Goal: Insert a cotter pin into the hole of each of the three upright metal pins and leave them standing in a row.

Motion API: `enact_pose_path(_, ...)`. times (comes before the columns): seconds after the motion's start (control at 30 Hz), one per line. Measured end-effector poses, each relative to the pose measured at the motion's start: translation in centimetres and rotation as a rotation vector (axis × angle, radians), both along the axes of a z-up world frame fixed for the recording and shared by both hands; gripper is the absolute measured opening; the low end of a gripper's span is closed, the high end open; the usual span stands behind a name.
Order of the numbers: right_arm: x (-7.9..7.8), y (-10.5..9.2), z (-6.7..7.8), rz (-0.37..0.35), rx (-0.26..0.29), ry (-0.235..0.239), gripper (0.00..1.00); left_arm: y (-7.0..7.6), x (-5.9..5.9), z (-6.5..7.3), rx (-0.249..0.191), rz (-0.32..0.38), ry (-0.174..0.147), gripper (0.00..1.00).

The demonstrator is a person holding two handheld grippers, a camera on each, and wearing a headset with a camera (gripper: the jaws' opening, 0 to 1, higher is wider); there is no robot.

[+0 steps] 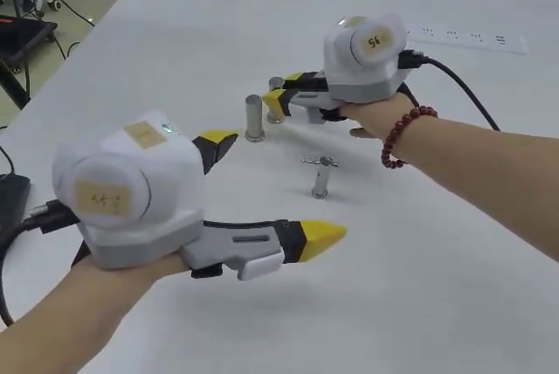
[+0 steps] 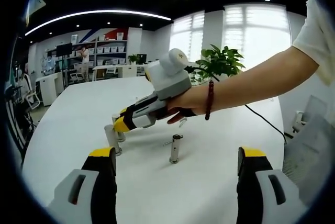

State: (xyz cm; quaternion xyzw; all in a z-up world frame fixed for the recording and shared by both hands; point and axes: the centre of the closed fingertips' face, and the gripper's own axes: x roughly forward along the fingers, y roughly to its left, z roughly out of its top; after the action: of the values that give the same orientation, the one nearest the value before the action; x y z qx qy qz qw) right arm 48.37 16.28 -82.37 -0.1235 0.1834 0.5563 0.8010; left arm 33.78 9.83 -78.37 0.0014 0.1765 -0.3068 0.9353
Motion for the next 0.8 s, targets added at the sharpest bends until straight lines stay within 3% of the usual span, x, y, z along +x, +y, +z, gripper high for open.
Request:
enact_pose_path(0.33,0.1,-0.1,0.1,-0.018,-0.023,-0.004,0.14,0.1,0.0,-0.1,0.004,0.002,0.005,0.96)
enact_pose_path(0.53,0.4,-0.9,0.3,-0.043,-0.028,0.017,0.13,0.3,-0.1,-0.1,0.003,0.008,0.009,0.96)
enact_pose_path(0.8,0.7,-2.4,0.9,-0.054,-0.039,0.001,0.13,0.5,0.1,0.3,-0.009,0.018,0.006,0.94)
